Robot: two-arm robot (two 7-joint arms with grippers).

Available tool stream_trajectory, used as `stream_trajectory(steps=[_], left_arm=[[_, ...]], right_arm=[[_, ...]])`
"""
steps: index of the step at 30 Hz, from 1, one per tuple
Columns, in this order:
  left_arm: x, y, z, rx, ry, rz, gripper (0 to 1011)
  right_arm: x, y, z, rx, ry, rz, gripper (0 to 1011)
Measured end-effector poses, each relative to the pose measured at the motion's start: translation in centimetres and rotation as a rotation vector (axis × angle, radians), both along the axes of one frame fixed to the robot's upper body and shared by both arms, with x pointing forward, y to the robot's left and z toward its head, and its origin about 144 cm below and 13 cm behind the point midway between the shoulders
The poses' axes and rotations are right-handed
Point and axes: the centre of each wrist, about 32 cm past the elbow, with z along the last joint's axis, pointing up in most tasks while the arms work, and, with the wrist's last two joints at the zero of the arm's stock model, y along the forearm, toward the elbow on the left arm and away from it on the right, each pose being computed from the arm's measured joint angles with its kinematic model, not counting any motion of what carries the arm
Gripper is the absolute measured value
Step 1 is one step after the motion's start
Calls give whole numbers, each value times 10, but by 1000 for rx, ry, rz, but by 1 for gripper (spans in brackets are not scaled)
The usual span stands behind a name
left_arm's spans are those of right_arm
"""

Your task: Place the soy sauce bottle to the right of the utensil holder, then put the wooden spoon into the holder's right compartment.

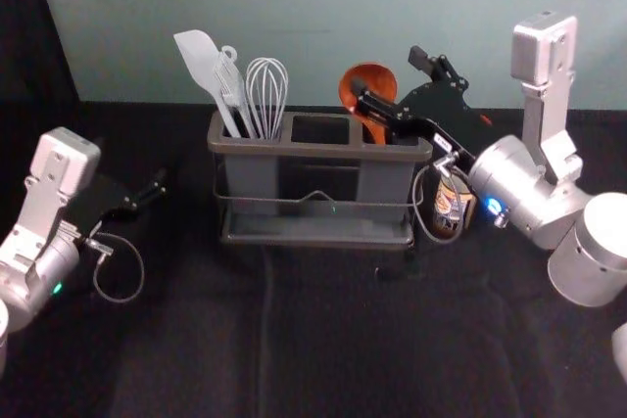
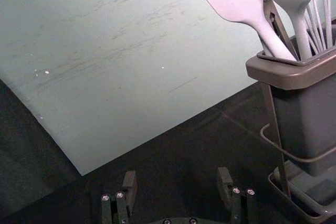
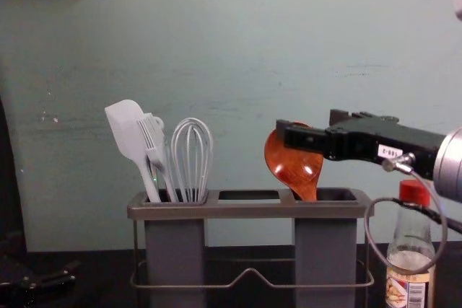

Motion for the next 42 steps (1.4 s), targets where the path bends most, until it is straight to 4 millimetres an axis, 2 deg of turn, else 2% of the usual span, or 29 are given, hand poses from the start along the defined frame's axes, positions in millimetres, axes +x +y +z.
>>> stream_trajectory(steps=[10, 19, 24, 26, 31, 42], left_arm=[[0, 0, 0, 0, 0, 0, 1005], [0, 0, 0, 0, 0, 0, 1005], [0, 0, 0, 0, 0, 0, 1005], [0, 0, 0, 0, 0, 0, 1005], [0, 0, 0, 0, 0, 0, 1005], [0, 0, 0, 0, 0, 0, 1005]], right_arm=[[-22, 1, 19, -8, -37, -55, 1003], [-69, 9, 24, -6, -42, -176, 1003], [-95, 11, 15, 12, -36, -249, 1002], [-114, 12, 6, 26, -30, -285, 1002], [-135, 8, -9, 42, -13, -315, 1003], [-160, -6, -36, 41, 11, -385, 1002]])
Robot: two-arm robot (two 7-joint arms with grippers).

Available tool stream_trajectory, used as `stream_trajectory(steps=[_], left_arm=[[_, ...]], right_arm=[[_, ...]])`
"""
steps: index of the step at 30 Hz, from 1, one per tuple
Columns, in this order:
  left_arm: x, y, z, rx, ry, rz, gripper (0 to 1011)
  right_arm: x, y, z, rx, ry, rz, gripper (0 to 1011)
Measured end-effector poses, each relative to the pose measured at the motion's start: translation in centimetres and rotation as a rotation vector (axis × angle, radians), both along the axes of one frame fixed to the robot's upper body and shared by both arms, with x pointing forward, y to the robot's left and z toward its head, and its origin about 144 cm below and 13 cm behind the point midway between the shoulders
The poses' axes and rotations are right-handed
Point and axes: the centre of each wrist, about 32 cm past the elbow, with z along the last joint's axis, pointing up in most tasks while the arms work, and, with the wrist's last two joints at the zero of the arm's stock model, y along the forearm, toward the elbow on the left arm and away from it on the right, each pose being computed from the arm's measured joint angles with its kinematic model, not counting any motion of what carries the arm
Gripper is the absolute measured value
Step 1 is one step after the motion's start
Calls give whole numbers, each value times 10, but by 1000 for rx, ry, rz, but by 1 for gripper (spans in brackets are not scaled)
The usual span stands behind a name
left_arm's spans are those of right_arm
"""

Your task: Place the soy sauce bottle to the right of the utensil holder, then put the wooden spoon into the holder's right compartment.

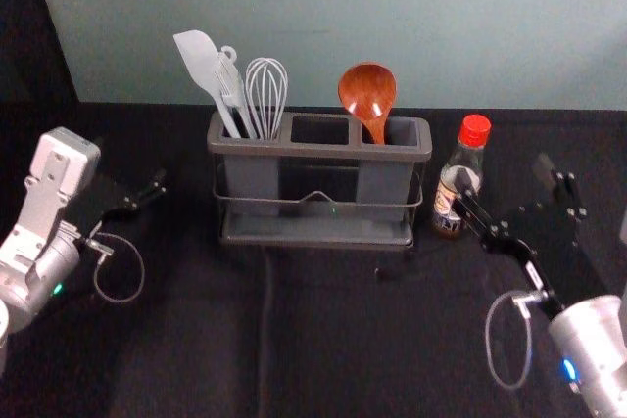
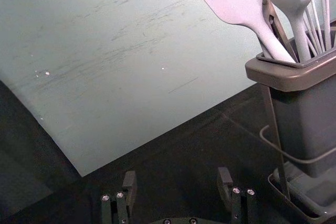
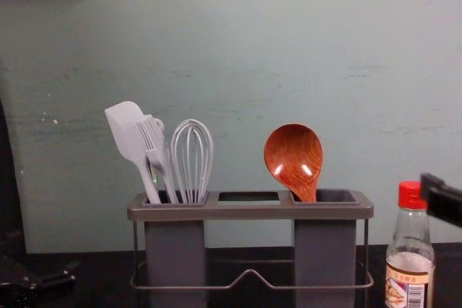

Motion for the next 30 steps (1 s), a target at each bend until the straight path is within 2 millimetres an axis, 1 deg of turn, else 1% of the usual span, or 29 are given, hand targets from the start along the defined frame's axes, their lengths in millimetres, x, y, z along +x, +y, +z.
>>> stream_trajectory(steps=[6, 17, 25, 30], left_arm=[[0, 0, 0, 0, 0, 0, 1005], [0, 0, 0, 0, 0, 0, 1005], [0, 0, 0, 0, 0, 0, 1005], [0, 0, 0, 0, 0, 0, 1005]], right_arm=[[-4, -10, -18, 11, 54, -24, 1002], [2, -19, -47, 32, 139, -28, 1003], [9, -21, -57, 32, 161, -11, 1003], [8, -21, -56, 32, 161, -11, 1003]])
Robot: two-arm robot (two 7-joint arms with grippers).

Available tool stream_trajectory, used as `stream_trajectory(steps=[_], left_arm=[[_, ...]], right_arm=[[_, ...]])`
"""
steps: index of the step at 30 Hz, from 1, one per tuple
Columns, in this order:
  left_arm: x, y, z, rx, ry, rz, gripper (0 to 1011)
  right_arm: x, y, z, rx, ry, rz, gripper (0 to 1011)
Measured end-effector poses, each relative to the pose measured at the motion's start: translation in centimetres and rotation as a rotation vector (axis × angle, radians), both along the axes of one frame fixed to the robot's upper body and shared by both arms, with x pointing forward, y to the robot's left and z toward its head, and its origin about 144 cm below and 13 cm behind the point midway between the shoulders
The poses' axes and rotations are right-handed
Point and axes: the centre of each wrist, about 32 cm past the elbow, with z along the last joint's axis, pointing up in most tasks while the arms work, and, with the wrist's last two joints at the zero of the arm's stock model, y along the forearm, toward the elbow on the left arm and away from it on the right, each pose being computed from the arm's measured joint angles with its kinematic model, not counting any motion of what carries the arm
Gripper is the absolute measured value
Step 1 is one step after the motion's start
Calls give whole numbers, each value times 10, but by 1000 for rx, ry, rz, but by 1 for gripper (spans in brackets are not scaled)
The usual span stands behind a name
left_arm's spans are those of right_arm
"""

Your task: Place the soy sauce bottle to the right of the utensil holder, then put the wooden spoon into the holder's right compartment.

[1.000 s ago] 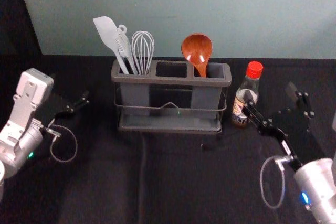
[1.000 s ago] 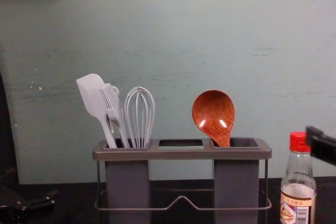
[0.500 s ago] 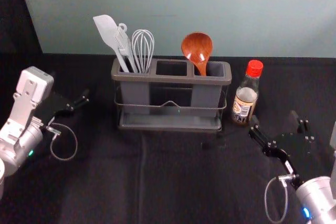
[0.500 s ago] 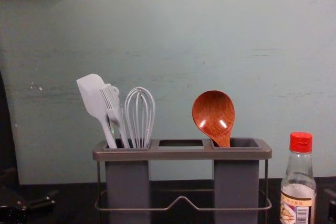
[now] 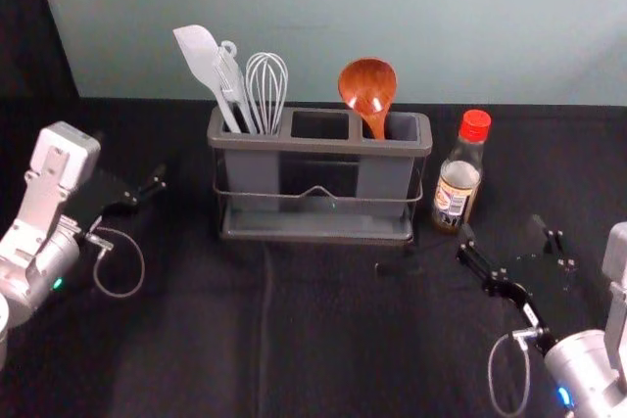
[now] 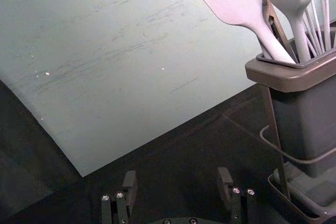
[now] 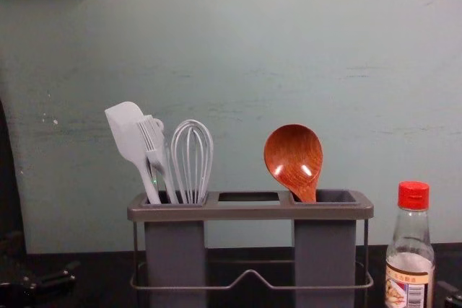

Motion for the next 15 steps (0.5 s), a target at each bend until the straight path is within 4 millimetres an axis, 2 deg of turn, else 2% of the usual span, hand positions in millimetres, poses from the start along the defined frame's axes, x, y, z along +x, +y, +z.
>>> stream_trajectory(steps=[15], left_arm=[[0, 0, 0, 0, 0, 0, 1005]], right_arm=[[-1, 0, 1, -1, -2, -2, 1003]])
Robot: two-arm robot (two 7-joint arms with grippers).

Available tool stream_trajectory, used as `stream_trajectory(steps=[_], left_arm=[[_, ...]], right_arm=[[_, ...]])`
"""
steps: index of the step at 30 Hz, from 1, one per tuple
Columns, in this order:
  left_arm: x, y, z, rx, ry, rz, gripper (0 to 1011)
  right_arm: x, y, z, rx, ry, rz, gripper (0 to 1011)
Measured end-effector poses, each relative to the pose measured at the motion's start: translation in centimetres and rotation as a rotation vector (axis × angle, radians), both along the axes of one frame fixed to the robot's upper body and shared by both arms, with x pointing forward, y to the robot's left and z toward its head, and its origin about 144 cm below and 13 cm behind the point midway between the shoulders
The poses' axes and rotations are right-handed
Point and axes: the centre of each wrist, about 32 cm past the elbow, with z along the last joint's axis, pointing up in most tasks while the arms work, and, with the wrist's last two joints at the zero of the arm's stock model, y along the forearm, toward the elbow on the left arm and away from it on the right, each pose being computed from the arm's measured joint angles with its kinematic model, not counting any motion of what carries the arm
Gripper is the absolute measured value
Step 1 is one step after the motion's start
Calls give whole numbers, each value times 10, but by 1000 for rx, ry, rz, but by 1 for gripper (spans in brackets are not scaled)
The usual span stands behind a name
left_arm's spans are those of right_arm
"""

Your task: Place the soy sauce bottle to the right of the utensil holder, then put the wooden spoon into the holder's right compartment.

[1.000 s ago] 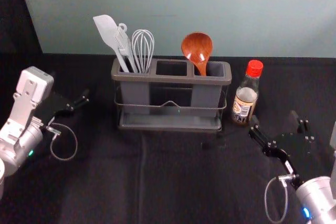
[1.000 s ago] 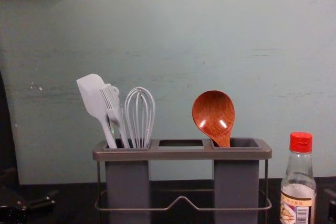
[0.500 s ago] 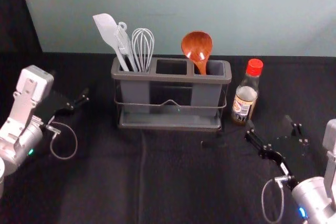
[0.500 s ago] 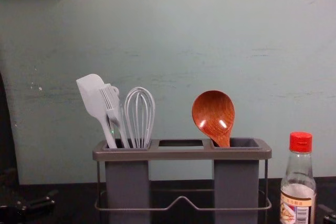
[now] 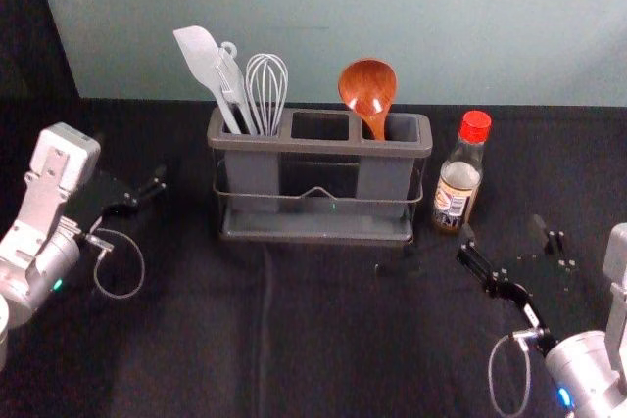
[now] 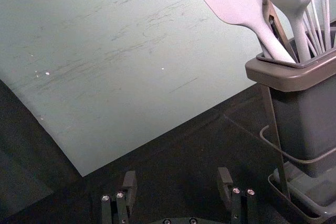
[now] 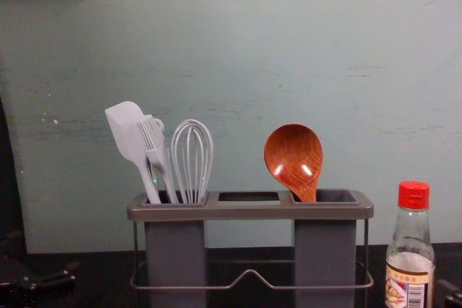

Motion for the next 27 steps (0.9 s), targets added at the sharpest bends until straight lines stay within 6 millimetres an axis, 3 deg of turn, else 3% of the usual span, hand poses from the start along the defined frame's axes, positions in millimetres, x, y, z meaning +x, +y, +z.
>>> stream_trajectory(steps=[27], left_arm=[[0, 0, 0, 0, 0, 0, 1005]], right_arm=[[0, 0, 0, 0, 0, -1, 1002]])
